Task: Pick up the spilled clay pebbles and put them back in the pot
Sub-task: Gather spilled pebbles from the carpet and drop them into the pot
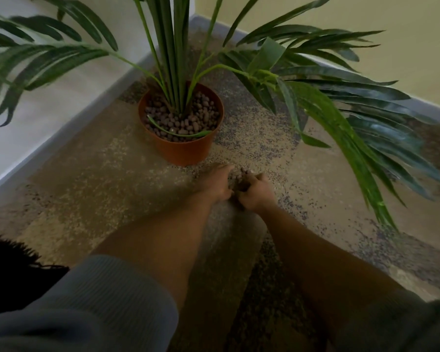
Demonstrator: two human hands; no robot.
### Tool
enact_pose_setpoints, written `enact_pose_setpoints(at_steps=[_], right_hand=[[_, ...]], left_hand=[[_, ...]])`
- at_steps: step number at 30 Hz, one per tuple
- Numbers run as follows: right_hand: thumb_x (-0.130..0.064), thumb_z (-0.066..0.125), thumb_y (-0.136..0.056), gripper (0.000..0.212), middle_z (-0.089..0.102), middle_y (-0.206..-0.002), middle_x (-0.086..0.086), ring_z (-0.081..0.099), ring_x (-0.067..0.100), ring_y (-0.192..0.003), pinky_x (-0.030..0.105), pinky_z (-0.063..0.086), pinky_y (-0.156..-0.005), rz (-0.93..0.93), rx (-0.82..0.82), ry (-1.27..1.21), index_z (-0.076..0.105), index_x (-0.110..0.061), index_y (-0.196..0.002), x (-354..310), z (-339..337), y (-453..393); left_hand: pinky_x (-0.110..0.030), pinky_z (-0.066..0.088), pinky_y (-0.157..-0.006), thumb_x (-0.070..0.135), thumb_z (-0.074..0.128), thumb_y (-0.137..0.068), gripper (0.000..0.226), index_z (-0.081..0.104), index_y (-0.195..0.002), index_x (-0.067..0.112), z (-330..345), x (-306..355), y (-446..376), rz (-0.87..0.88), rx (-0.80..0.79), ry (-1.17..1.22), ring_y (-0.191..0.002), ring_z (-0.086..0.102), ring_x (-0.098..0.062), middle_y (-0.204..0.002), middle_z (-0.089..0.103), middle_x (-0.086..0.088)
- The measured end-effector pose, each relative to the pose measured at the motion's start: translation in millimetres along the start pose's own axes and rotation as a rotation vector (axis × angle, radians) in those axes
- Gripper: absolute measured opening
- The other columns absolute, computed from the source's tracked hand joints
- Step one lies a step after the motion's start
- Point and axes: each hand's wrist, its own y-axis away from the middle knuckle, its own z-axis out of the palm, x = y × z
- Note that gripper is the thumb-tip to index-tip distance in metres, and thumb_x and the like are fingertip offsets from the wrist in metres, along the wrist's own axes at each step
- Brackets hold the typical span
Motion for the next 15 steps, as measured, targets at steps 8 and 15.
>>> enact_pose_setpoints(at_steps=[8, 15], right_hand=[[-0.031, 0.060, -0.092, 0.050, 0.043, -0.139, 0.008, 0.050, 0.017, -0.109, 0.019, 0.044, -0.086, -0.067, 0.014, 0.000, 0.053, -0.018, -0.139, -5.3, -1.1, 3.7], [-0.027, 0.056, -0.092, 0.036, 0.043, -0.143, 0.015, 0.054, 0.028, -0.116, 0.031, 0.046, -0.098, -0.113, -0.028, 0.081, 0.065, -0.021, -0.127, -11.1, -0.9, 5.3]], left_hand=[[-0.037, 0.045, -0.101, 0.019, 0.073, -0.082, 0.045, 0.059, -0.124, 0.029, 3.1, 2.1, 0.8, -0.043, 0.091, 0.069, -0.124, 0.050, -0.022, -0.138, 0.048, 0.000], [-0.040, 0.051, -0.094, 0.012, 0.068, -0.082, 0.022, 0.067, -0.096, 0.029, 1.7, 3.8, 8.1, -0.070, 0.067, 0.099, -0.104, 0.061, -0.021, -0.114, 0.064, -0.002]])
